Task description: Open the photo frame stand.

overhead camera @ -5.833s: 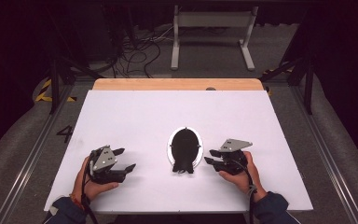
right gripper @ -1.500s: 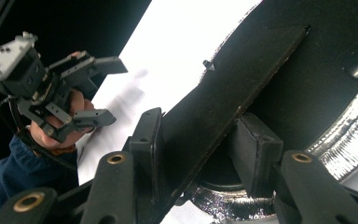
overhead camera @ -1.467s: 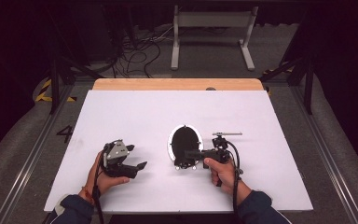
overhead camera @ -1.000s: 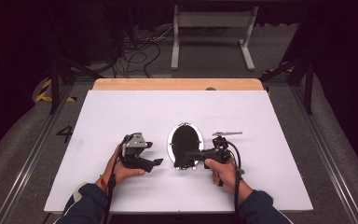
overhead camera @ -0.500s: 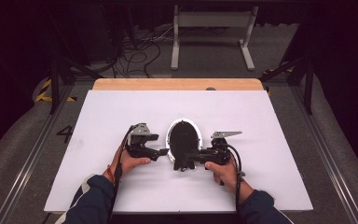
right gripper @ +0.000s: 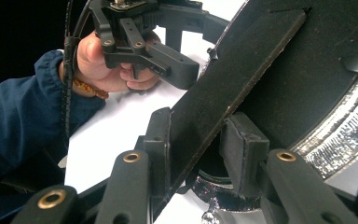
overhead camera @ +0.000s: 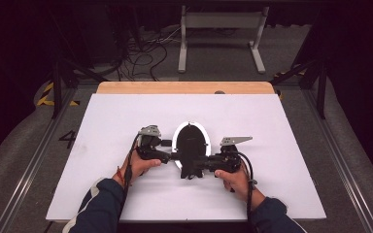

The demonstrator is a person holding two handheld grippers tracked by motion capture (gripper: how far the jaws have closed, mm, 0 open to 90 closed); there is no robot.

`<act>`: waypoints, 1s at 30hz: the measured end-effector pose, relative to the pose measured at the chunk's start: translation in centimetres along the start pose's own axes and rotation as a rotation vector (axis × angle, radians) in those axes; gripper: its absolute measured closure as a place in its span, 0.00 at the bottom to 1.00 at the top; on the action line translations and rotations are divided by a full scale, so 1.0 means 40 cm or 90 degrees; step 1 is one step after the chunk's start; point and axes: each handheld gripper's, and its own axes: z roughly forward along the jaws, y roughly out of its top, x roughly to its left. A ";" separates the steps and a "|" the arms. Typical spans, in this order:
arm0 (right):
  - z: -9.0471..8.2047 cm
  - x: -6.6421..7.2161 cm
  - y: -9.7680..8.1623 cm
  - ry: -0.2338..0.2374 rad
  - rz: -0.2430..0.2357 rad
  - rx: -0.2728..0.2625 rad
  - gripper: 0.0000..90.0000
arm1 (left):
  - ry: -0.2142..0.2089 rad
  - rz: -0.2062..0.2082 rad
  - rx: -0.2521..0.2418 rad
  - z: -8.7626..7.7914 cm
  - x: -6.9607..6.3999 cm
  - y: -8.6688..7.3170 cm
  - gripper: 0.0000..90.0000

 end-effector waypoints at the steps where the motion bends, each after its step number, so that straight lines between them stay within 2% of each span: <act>1: 0.000 0.000 0.000 0.001 -0.001 -0.001 0.72 | -0.012 -0.003 -0.004 0.000 0.000 0.000 0.30; 3: 0.000 -0.002 -0.001 0.003 0.001 -0.002 0.72 | -0.038 -0.013 -0.009 -0.001 -0.001 -0.001 0.34; 7: -0.002 -0.002 -0.002 0.006 -0.002 -0.001 0.72 | -0.061 -0.028 -0.021 -0.004 0.003 -0.001 0.37; 9: -0.004 -0.001 -0.003 0.004 -0.003 0.001 0.73 | -0.070 -0.027 -0.030 -0.010 0.005 -0.002 0.41; 14: -0.007 -0.003 -0.005 0.000 0.001 0.006 0.75 | -0.072 -0.024 -0.052 -0.021 -0.002 0.001 0.54; 17: -0.009 -0.002 -0.006 -0.001 0.001 0.007 0.77 | -0.070 -0.005 -0.051 -0.024 -0.007 0.002 0.57; 18: -0.010 -0.001 -0.006 -0.003 -0.001 0.008 0.77 | -0.066 0.011 -0.040 -0.021 -0.012 0.002 0.59; 19: -0.010 0.000 -0.006 -0.002 -0.001 0.009 0.78 | -0.069 0.013 -0.038 -0.019 -0.017 0.001 0.66; 20: -0.009 0.002 -0.006 -0.001 -0.002 0.009 0.79 | -0.075 0.020 -0.035 -0.018 -0.018 0.002 0.67; 23: -0.012 0.006 -0.005 -0.004 -0.006 0.012 0.80 | -0.064 0.042 -0.034 -0.022 -0.031 0.007 0.68; 24: -0.012 0.006 -0.005 -0.004 -0.006 0.012 0.80 | -0.064 0.042 -0.034 -0.022 -0.031 0.007 0.68; 26: -0.014 0.008 -0.005 -0.004 -0.009 0.014 0.81 | -0.056 0.057 -0.034 -0.024 -0.040 0.011 0.68; 27: -0.016 0.011 -0.004 -0.003 -0.011 0.014 0.82 | -0.041 0.076 -0.031 -0.027 -0.047 0.015 0.68; 30: -0.020 0.015 -0.002 -0.004 -0.013 0.013 0.83 | -0.014 0.103 -0.034 -0.030 -0.066 0.021 0.68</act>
